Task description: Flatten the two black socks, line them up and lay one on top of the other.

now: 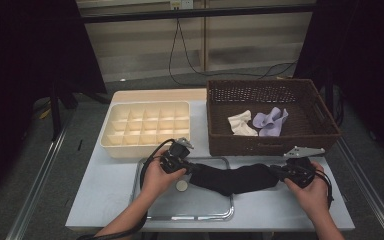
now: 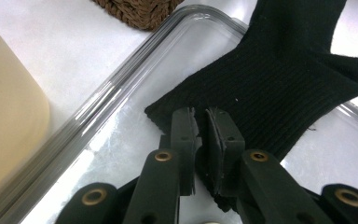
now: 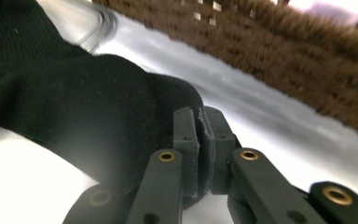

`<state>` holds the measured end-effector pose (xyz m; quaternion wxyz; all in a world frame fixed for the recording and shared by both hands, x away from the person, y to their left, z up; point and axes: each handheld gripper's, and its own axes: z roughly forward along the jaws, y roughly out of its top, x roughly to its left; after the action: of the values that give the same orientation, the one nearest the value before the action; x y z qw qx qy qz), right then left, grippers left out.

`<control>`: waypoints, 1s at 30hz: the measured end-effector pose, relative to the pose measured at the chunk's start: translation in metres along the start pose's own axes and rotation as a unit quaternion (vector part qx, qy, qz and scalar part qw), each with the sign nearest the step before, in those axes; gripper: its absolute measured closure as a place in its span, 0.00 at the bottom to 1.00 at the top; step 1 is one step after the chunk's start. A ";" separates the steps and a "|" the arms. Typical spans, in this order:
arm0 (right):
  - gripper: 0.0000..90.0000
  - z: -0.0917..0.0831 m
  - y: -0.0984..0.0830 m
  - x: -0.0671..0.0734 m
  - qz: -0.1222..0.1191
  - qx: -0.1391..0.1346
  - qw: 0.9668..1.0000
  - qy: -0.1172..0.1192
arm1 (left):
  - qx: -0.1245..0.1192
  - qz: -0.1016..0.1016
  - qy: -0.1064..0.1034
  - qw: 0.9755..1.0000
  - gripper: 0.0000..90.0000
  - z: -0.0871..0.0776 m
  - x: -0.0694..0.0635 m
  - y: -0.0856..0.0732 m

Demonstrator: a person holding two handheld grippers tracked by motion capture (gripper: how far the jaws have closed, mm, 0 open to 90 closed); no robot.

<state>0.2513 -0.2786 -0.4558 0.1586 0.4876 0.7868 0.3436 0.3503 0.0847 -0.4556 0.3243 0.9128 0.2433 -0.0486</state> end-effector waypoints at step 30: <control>0.94 0.001 0.007 0.002 -0.016 -0.012 1.000 -0.009 | -0.022 -0.024 -0.004 0.999 0.91 -0.008 -0.003 -0.005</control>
<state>0.2555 -0.2750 -0.4515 0.1771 0.4757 0.7891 0.3460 0.3444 0.0918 -0.4516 0.3437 0.8994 0.2645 -0.0542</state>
